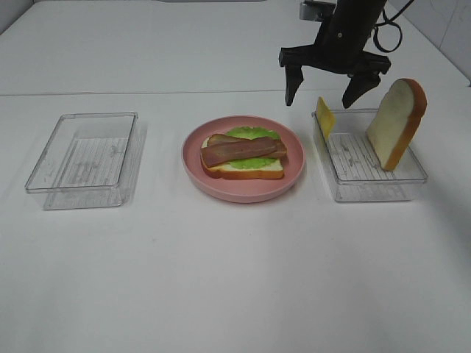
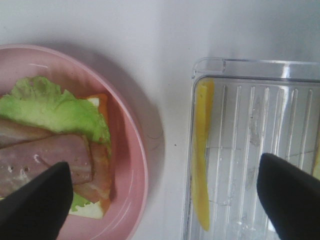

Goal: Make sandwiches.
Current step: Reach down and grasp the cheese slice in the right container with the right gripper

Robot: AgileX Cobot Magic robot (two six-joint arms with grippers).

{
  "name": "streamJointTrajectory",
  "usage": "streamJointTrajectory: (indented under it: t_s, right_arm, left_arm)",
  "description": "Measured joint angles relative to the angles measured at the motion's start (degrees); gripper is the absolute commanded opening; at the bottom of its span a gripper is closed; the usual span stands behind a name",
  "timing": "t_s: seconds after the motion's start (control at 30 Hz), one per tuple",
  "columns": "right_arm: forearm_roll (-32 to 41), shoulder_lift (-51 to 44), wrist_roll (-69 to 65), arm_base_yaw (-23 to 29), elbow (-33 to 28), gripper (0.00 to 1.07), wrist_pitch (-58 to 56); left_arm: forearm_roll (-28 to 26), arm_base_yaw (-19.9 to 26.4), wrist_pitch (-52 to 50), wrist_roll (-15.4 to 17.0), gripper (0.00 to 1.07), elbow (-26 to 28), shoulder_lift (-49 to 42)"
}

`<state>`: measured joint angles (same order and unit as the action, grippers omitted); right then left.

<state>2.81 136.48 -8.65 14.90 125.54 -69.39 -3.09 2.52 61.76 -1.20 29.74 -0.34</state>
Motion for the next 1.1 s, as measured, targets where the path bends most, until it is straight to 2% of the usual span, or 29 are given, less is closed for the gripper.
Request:
streamJointTrajectory:
  t_s: [0.43, 0.67, 0.77, 0.8, 0.83, 0.87, 0.9, 0.93, 0.97, 1.03, 1.1]
  right_arm:
    - [2.2, 2.5, -0.9, 0.0, 0.2, 0.96, -0.1]
    - [3.2, 3.6, -0.9, 0.0, 0.2, 0.93, -0.1]
    - [3.2, 3.6, -0.9, 0.0, 0.2, 0.85, -0.1]
    - [3.2, 3.6, -0.9, 0.0, 0.2, 0.77, -0.1]
    - [3.2, 3.6, -0.9, 0.0, 0.2, 0.77, -0.1]
    - [3.2, 3.6, -0.9, 0.0, 0.2, 0.67, -0.1]
    - [3.2, 3.6, -0.9, 0.0, 0.2, 0.67, -0.1]
    - [3.0, 3.6, -0.9, 0.0, 0.2, 0.57, -0.1]
    - [3.0, 3.6, -0.9, 0.0, 0.2, 0.57, -0.1]
    - [1.3, 3.6, -0.9, 0.0, 0.2, 0.50, -0.1]
    - [-0.2, 3.6, -0.9, 0.0, 0.2, 0.50, -0.1]
  left_arm:
    - [0.0, 0.0, 0.0, 0.0, 1.02, 0.0, 0.0]
    - [0.0, 0.0, 0.0, 0.0, 1.02, 0.0, 0.0]
    - [0.0, 0.0, 0.0, 0.0, 1.02, 0.0, 0.0]
    - [0.0, 0.0, 0.0, 0.0, 1.02, 0.0, 0.0]
    - [0.0, 0.0, 0.0, 0.0, 1.02, 0.0, 0.0]
    - [0.0, 0.0, 0.0, 0.0, 1.02, 0.0, 0.0]
    - [0.0, 0.0, 0.0, 0.0, 1.02, 0.0, 0.0]
    - [0.0, 0.0, 0.0, 0.0, 1.02, 0.0, 0.0]
    - [0.0, 0.0, 0.0, 0.0, 1.02, 0.0, 0.0]
    - [0.0, 0.0, 0.0, 0.0, 1.02, 0.0, 0.0]
    - [0.0, 0.0, 0.0, 0.0, 1.02, 0.0, 0.0]
